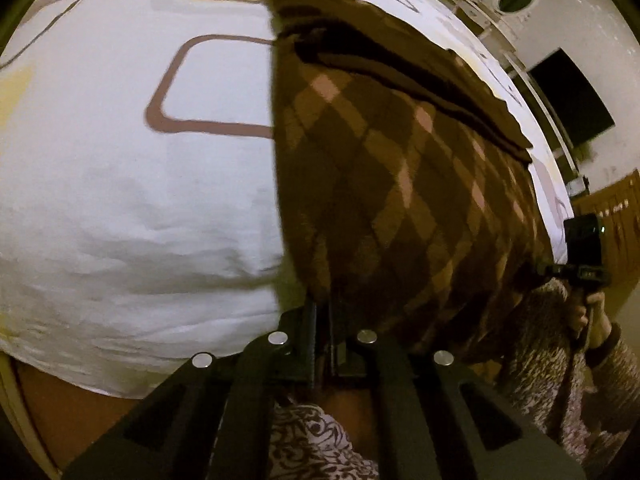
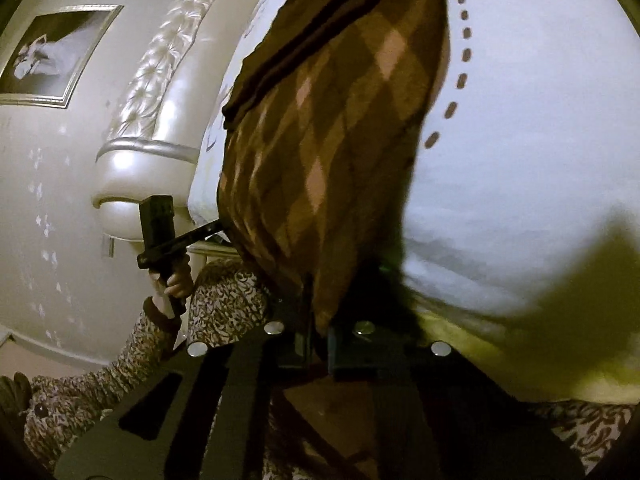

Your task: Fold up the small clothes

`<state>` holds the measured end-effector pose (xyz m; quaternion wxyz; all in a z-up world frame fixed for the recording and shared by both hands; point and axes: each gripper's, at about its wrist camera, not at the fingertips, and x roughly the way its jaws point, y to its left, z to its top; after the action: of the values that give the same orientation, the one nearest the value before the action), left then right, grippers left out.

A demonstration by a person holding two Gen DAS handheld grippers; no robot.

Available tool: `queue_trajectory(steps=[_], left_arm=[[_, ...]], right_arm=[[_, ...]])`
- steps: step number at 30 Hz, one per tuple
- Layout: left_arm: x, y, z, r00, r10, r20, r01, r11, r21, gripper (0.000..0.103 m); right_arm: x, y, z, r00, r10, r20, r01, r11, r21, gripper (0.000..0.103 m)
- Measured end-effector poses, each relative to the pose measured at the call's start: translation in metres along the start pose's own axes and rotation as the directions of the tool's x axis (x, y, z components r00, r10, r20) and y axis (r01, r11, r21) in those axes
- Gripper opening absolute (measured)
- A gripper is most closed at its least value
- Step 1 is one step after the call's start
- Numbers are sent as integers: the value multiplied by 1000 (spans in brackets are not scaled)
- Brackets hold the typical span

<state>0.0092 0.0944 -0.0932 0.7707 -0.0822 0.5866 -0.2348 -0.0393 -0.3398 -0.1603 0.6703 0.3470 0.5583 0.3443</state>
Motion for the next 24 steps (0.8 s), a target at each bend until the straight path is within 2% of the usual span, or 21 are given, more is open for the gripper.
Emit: queue_trajectory(steps=[4,8,9,13,16,20,22,24], left_arm=[[-16,-1,7,996,-77,49,78,997,-16,3],[-37,12,26,976,-168,138,182,979,-93,3],[-40,15,32,973,-172,157,189,977,-102,3],[-42,23,60,967,-163,195,192,971,-144,3],[-35,33,88,970,-142,198,180,965,-189,3],[-16,43,116,975,-117,186,163,954,-252,3],[2,46,128,984,-81,159,123,954,-274,3],[11,50,131,985,-88,148,128,949,-287,3]], right_arm=[[-18,8,-3,998,34,50,-33,999,-13,3],[-47,16,5,987,73,145,-68,997,-35,3],[-53,18,8,983,82,166,-77,996,-39,3],[-77,20,32,963,102,249,-93,995,-46,3],[-85,14,57,950,87,300,-80,996,-37,3],[-82,-5,90,938,46,344,-56,998,20,3],[-74,-15,101,938,3,348,-25,998,58,3],[-63,-33,110,938,-41,343,-1,992,122,3]])
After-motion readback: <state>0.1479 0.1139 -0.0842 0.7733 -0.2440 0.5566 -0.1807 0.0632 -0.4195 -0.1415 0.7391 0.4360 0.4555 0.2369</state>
